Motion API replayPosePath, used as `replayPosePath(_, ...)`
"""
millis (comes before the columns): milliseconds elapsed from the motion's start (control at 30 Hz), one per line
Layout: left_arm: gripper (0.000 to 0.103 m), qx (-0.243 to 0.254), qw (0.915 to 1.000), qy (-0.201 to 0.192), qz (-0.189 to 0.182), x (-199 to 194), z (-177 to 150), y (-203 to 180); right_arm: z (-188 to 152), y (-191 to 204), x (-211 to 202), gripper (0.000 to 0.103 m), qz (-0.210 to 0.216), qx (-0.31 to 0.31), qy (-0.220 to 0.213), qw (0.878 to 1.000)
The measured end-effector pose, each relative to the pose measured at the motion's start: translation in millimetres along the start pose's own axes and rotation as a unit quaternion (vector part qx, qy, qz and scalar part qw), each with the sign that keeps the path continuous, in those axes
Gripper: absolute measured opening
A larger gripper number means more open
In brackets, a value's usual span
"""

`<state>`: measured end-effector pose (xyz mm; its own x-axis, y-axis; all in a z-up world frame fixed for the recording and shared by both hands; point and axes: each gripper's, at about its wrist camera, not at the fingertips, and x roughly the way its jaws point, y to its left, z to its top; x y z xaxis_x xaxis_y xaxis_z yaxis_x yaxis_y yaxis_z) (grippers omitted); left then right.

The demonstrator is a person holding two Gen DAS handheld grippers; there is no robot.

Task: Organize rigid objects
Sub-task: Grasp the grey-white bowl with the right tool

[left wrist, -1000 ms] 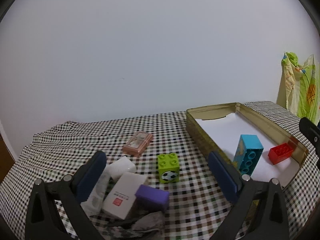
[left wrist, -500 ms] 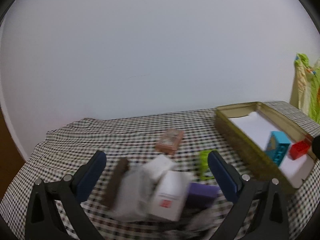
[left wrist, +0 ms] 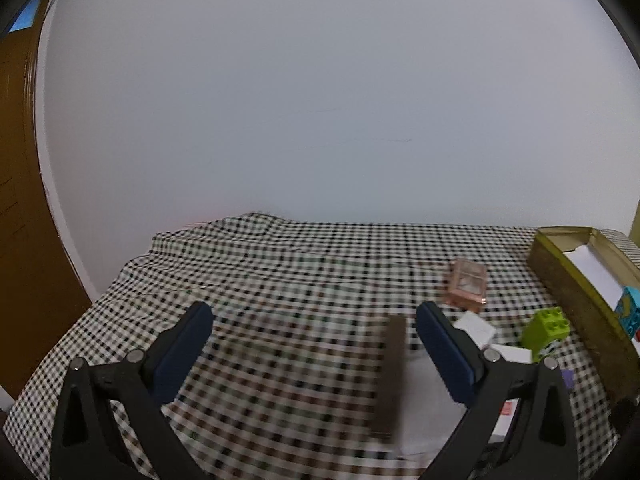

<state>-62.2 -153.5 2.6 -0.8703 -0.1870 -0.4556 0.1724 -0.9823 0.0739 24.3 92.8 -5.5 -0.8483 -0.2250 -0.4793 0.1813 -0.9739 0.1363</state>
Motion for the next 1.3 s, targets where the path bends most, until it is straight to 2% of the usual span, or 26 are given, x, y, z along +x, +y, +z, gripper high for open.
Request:
replayPosePath(133, 0.103, -0.003, 0.9999, 0.013, 0.006, 5, -1, 7, -3, 9, 23, 0.089, 0.033, 0.015, 0.061, 0.997)
replayPosePath(267, 0.103, -0.012, 0.9997, 0.023, 0.001, 11, 1, 6, -7, 24, 43, 0.089, 0.026, -0.001, 0.106, 0.994)
replayPosePath(433, 0.103, -0.012, 0.9994, 0.034, 0.004, 12, -1, 8, -13, 39, 62, 0.089, 0.047, -0.021, 0.149, 0.987)
replayPosePath(567, 0.103, -0.02, 0.9989, 0.042, -0.006, 13, 1, 10, -15, 41, 76, 0.088, 0.067, -0.006, 0.181, 0.981)
replayPosePath(600, 0.103, -0.024, 0.9986, 0.045, -0.013, 13, 0, 11, -14, 42, 75, 0.078, 0.066, -0.008, 0.177, 0.982)
replayPosePath(633, 0.103, -0.027, 0.9981, 0.05, -0.026, 13, 0, 11, -14, 42, 75, 0.076, 0.07, -0.008, 0.177, 0.982)
replayPosePath(733, 0.103, -0.025, 0.9964, 0.06, -0.055, 12, -2, 10, -14, 37, 75, 0.076, 0.081, 0.0, 0.177, 0.981)
replayPosePath(800, 0.102, -0.022, 0.9934, 0.07, -0.088, 13, -3, 7, -14, 37, 73, 0.076, 0.091, -0.009, 0.178, 0.98)
replayPosePath(900, 0.102, -0.034, 0.9823, 0.094, -0.158, 14, -5, 4, -10, 35, 62, 0.076, 0.102, -0.027, 0.152, 0.983)
replayPosePath(967, 0.102, -0.032, 0.9752, 0.105, -0.192, 13, -7, 0, -6, 34, 50, 0.076, 0.085, -0.053, 0.12, 0.988)
replayPosePath(1067, 0.096, -0.005, 0.9735, 0.11, -0.2, 12, -10, -10, -2, 27, 35, 0.076, 0.048, -0.082, 0.072, 0.993)
replayPosePath(1167, 0.091, 0.021, 0.9719, 0.121, -0.201, 15, -16, -22, 1, 18, 26, 0.076, 0.016, -0.081, 0.037, 0.996)
replayPosePath(1300, 0.086, 0.058, 0.9723, 0.136, -0.181, 21, -24, -39, 3, 10, 21, 0.076, 0.019, -0.063, 0.022, 0.998)
